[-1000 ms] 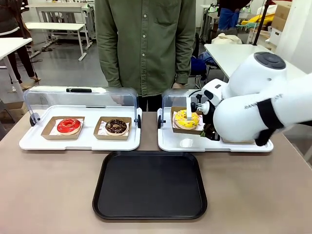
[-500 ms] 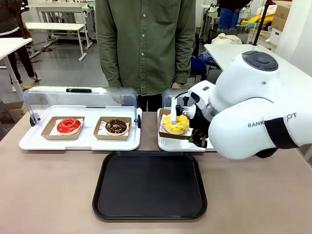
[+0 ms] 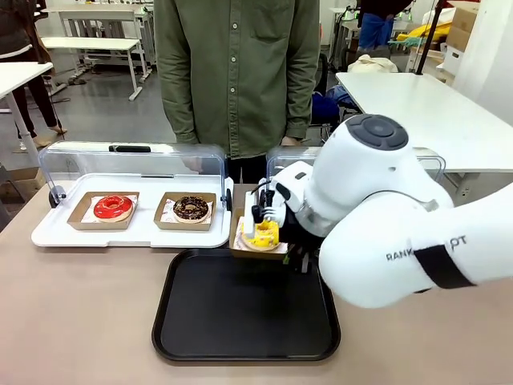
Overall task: Move the third donut from the left to the tray.
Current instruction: Pick up the Paper togo box containing the Donut indicated by the person and place it on the Handle tray.
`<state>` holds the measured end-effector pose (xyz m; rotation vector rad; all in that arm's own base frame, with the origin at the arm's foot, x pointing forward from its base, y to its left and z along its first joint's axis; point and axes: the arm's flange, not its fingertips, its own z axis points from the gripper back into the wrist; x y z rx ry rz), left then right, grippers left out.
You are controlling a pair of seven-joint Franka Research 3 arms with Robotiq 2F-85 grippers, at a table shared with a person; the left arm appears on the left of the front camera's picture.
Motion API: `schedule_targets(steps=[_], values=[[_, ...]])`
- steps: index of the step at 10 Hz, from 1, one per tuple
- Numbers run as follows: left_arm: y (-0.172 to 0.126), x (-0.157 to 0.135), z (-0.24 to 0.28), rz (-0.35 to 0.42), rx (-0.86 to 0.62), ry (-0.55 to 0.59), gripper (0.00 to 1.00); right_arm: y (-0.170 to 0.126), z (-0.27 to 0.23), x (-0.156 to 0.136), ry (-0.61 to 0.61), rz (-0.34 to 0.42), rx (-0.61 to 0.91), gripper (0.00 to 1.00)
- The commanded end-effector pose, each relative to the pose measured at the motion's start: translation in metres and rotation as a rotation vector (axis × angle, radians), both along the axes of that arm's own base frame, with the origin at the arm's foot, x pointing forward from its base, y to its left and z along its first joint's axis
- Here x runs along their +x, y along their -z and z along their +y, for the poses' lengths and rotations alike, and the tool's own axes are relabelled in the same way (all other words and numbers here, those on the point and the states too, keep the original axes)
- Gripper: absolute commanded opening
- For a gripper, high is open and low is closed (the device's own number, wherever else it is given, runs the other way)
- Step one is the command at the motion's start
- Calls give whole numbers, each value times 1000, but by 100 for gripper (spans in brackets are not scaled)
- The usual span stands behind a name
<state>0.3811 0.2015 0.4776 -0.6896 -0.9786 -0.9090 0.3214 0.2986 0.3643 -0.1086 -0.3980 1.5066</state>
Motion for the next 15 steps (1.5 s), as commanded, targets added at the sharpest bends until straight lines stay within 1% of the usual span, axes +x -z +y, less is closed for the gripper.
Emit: schedule_targets(steps=[1,2,5,7,9,11,15], values=[[-2,-2,-1,-9,-4,12,100,33,-48,-83,-4,-13,10,2],[-2,-2,-1,-9,-4,12,100,36,-48,-93,-26,2,15,2],[-2,-2,-1,-9,-4,12,100,44,-45,-116,-42,23,8,2],[-2,-2,-1,-9,-4,12,100,53,-45,-121,-41,48,4,2],[-2,-2,-1,-9,-4,12,100,64,-45,-121,-33,77,-2,2],[-2,-2,-1,-9,-4,12,100,71,-48,-121,-34,85,6,2],[-2,-2,-1,-9,-4,12,100,77,-53,-126,-31,98,-2,2]])
